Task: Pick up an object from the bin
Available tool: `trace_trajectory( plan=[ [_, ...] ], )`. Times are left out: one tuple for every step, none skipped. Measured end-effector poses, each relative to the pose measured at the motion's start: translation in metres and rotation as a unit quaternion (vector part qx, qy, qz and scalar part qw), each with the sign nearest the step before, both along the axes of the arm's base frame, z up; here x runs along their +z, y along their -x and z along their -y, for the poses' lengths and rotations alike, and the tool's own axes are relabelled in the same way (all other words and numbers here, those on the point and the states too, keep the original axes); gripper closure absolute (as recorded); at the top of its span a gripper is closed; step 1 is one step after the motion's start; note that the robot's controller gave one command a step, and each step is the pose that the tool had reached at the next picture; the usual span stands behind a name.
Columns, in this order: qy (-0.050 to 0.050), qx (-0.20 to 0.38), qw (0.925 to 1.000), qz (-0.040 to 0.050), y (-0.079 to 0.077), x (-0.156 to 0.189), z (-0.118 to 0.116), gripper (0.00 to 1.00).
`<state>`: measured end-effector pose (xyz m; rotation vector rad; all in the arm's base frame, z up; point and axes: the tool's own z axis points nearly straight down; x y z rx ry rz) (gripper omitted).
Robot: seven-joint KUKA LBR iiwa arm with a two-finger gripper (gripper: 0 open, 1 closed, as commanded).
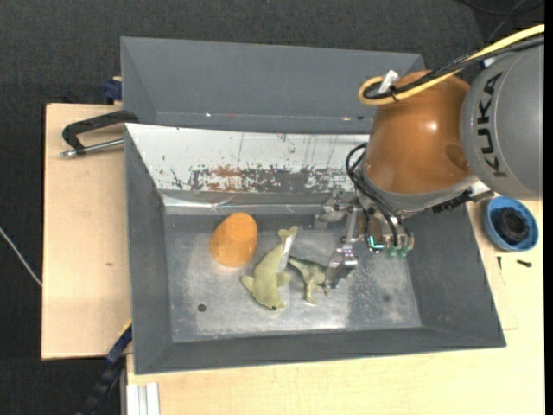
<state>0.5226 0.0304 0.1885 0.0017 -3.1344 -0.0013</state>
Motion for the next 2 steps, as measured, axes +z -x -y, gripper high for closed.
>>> trace_trajectory(
  plan=[
    [-0.003, 0.126, 0.9920, -0.0007, -0.0279, -0.1145, -0.0003, 0.00],
    [-0.003, 0.126, 0.9921, 0.0000, -0.0276, -0.1141, -0.0006, 1.00]
  ],
)
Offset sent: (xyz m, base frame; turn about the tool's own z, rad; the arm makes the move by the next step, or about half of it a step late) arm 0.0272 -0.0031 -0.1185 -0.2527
